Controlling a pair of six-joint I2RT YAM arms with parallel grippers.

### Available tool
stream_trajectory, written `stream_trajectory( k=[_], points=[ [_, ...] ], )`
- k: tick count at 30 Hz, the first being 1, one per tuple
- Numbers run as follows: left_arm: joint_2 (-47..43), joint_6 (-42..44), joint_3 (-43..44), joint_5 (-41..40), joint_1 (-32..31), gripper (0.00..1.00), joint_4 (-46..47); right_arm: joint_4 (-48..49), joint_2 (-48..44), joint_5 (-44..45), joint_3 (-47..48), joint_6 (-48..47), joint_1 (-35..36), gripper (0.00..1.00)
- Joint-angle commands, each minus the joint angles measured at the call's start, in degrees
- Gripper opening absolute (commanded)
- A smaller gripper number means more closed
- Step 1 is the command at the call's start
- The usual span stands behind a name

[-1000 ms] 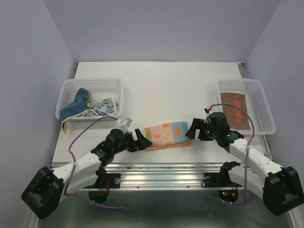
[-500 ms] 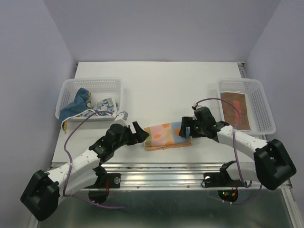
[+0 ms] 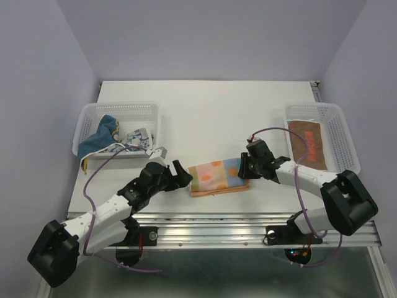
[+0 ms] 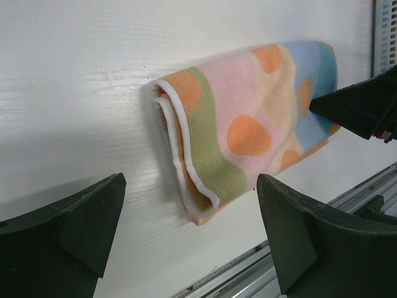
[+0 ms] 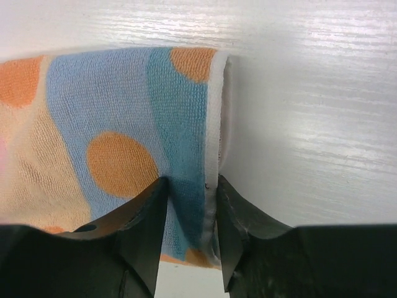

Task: Fold and stack the towels
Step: Neatly place the folded towel into the bin

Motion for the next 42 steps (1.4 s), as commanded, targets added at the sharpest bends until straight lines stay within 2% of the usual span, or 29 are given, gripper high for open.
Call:
stream_trajectory(
  k=[1,4,5,7,13,16,17,23,29,34,36,42],
  points=[
    [-1.48,0.77,0.77,-1.19,-0.11,0.99,0.37,-0.14,1.63,2.37,-0.06,0.45,0.95,0.39],
    [-2.10,0.42,0.77,-3.82,-0.19,0.99,-0.33,-1.10,2.07,4.74,0.55,0.01,0.95,0.21],
    [-2.19,0.42,0.77,-4.78,-0.19,0.99,-1.29,-1.71,2.08,5.01,1.59,-0.34,0.95,0.10],
    [-2.45,0.33,0.95,-5.41,-0.11,0.99,-2.00,-1.81,1.38,6.85,2.22,-1.31,1.12,0.01],
    [-4.21,0.33,0.95,-6.64,-0.11,0.99,-3.32,-3.38,-1.79,16.51,6.08,-4.82,0.95,0.01],
    [-5.35,0.25,0.86,-7.34,-0.11,0.99,-4.03,-8.39,-2.05,29.66,9.94,-8.33,0.95,0.01],
    [-5.44,0.25,0.86,-7.34,-0.02,0.99,-4.03,-9.18,-2.23,31.63,10.82,-8.95,0.95,0.01],
    [-5.53,0.77,2.09,-8.31,-0.11,0.99,-5.43,-12.60,-5.39,35.33,13.38,-12.47,-0.45,0.01],
    [-5.35,1.30,2.70,-8.48,0.07,0.99,-5.61,-18.68,-6.36,44.11,19.97,-18.35,-3.71,0.01],
    [-5.26,1.56,2.88,-8.48,0.07,0.99,-5.69,-19.56,-8.20,41.58,21.56,-29.51,-8.80,0.01],
    [-5.09,1.83,3.06,-8.48,0.16,0.99,-5.61,-19.30,-8.30,37.98,21.47,-34.33,-12.40,0.01],
    [-3.60,2.62,4.11,-8.57,0.60,0.99,-5.70,-19.83,-6.45,35.87,23.92,-43.40,-21.36,0.01]
  ],
)
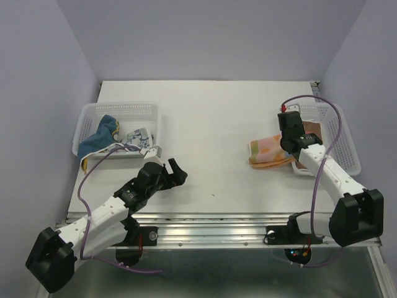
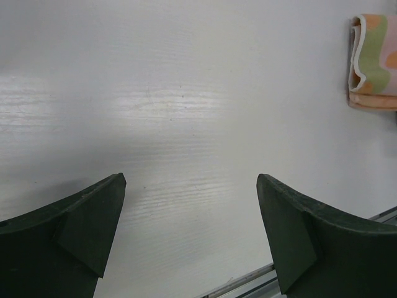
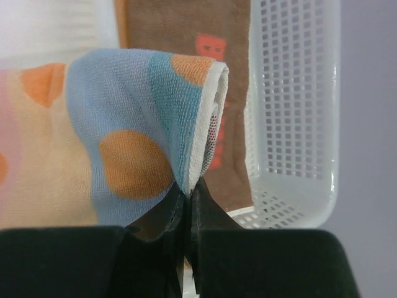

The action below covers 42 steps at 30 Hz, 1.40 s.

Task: Fold and stack the towels
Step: Neatly place the folded towel into the bin

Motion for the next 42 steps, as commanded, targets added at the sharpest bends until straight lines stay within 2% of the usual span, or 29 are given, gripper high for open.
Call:
stream_trajectory(
  k=[1,3,7,8,10,11,14,19,23,25,29,31,35,37,39,42],
  points=[
    [0.84,1.76,3.54,-1.34,0.60,0.99,0.58,0.13,0.41,-2.03,5.74,-13.01,-5.05,0.01],
    [1.55,2.29,4.25,-2.04,1.04,0.99,-0.21,3.89,0.24,-4.57,6.97,-17.69,-7.76,0.01],
    [2.16,4.05,6.27,-2.48,2.00,0.99,-0.39,9.45,-1.78,-17.12,7.42,-32.16,-13.74,0.01],
    [2.51,4.57,6.97,-2.57,2.27,0.99,-0.30,9.10,-1.96,-24.81,7.42,-35.26,-14.19,0.01],
    [3.30,5.63,8.72,-2.13,3.23,0.99,-0.13,5.16,-2.75,-33.29,6.20,-46.64,-16.73,0.01],
    [4.35,6.16,9.43,-2.13,3.58,0.99,-0.30,4.10,-2.92,-38.81,6.01,-48.72,-17.27,0.01],
    [7.24,7.21,12.06,-2.65,5.43,0.99,-0.74,1.81,-4.15,-42.27,7.15,-50.58,-18.59,0.01],
    [12.00,7.83,15.58,-1.78,8.42,0.99,0.75,4.53,-11.43,-51.33,5.74,-60.93,-18.59,0.01],
    [17.45,7.31,18.57,-1.51,9.65,0.99,1.36,-1.17,-15.66,-61.43,9.08,-70.95,-18.59,0.01],
    [19.12,7.30,20.76,-1.60,9.91,0.99,1.63,-7.05,-16.11,-61.72,12.06,-76.30,-18.59,0.01],
    [23.94,7.30,24.10,-2.74,10.00,0.99,1.37,-19.87,-16.98,-56.11,16.03,-82.46,-18.59,0.01],
    [25.45,7.31,25.43,-2.83,10.18,0.99,1.10,-21.83,-18.39,-53.90,16.38,-86.42,-18.59,0.01],
    [28.00,7.04,27.98,-2.57,10.18,0.99,0.93,-28.94,-21.47,-54.24,20.50,-93.10,-18.59,0.01],
    [28.09,6.95,28.33,-2.74,10.18,0.99,0.93,-36.84,-21.47,-53.90,23.92,-96.01,-18.59,0.01],
    [27.74,6.87,28.33,-3.53,10.18,0.99,0.84,-40.28,-22.69,-51.01,24.73,-95.85,-18.59,0.01],
    [26.95,7.04,28.33,-4.06,10.27,0.99,0.67,-39.60,-25.15,-47.40,23.59,-96.37,-18.59,0.01]
  ],
)
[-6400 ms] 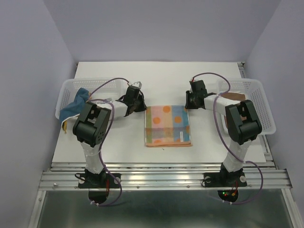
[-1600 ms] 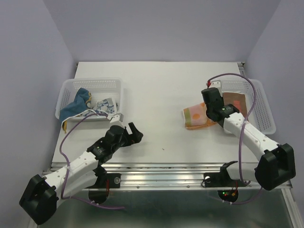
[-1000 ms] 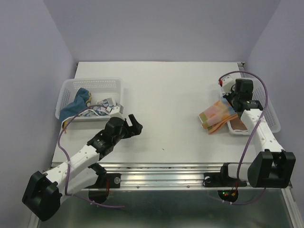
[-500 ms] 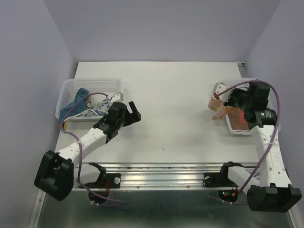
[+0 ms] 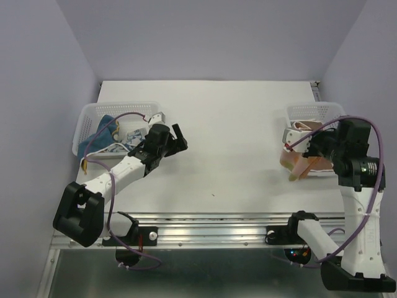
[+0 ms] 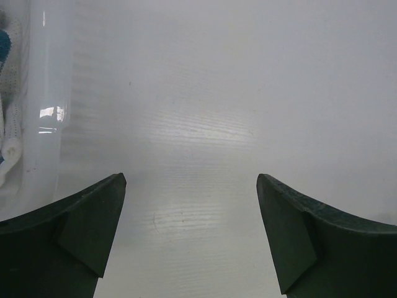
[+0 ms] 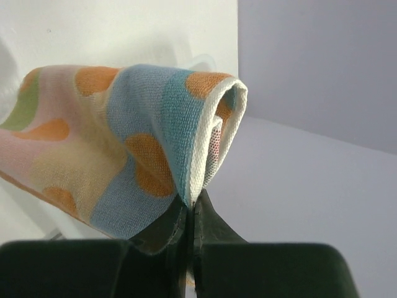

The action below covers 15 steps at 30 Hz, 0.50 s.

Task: Fold and stack the towels
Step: Neatly place the folded towel into the bin

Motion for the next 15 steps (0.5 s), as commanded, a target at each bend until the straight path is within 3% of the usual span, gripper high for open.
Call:
stream_trajectory(
  k=[1,6,11,15],
  points=[
    [-1.68,0.77,2.48,-1.92,0.52,0.99,0.88,-10.30,-4.26,6.86,3.30,-16.02,-0.34,0.01],
    [-2.04,0.68,2.48,-2.45,0.52,0.99,0.44,-17.00,-7.69,10.81,3.76,-17.17,-0.34,0.01],
    [-2.56,0.86,2.30,-2.62,0.52,0.99,0.18,-7.08,-12.00,18.45,-9.86,-15.34,-0.34,0.01],
    [-2.57,0.86,2.65,-3.06,0.52,0.99,-0.87,1.70,-11.74,18.12,-15.67,-14.98,-0.34,0.01]
  ],
)
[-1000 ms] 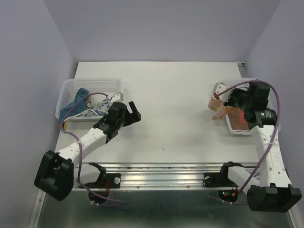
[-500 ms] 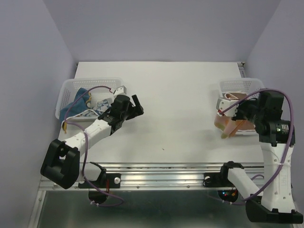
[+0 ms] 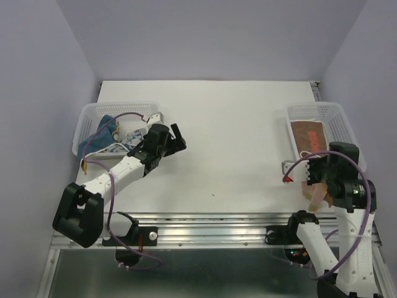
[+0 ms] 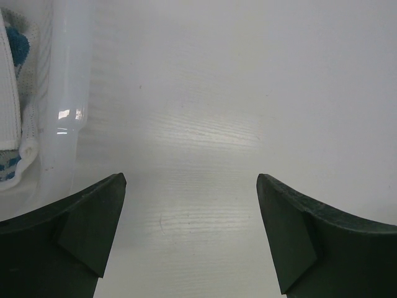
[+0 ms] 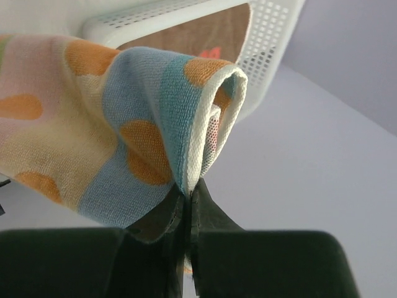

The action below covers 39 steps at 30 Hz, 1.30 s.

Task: Fold and stack the towels
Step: Neatly place the folded towel into the bin

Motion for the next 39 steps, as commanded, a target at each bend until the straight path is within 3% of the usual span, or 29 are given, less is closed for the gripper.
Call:
stream_trajectory(
  k=[1,7,14,28,39],
  points=[
    [-2.26,0.49,2.43,-1.92,0.17,0.99,-0.52,11.95,1.39,3.49,-4.63,-0.99,-0.34,0.01],
    [-1.65,0.39,2.96,-2.45,0.17,0.99,-0.61,35.92,4.55,4.73,-13.95,0.59,-0.78,0.01],
    [-0.32,1.71,4.72,-3.07,0.17,0.99,-1.05,51.49,12.28,-0.64,-17.56,-0.63,-4.03,0.01],
    [-1.11,2.07,4.10,-5.09,0.87,0.99,-2.11,66.27,24.67,-15.92,-18.53,0.33,-11.06,0.01],
    [-0.06,1.63,4.89,-6.50,1.22,0.99,-3.96,72.87,32.94,-19.27,-18.71,1.03,-11.15,0.01]
  ],
)
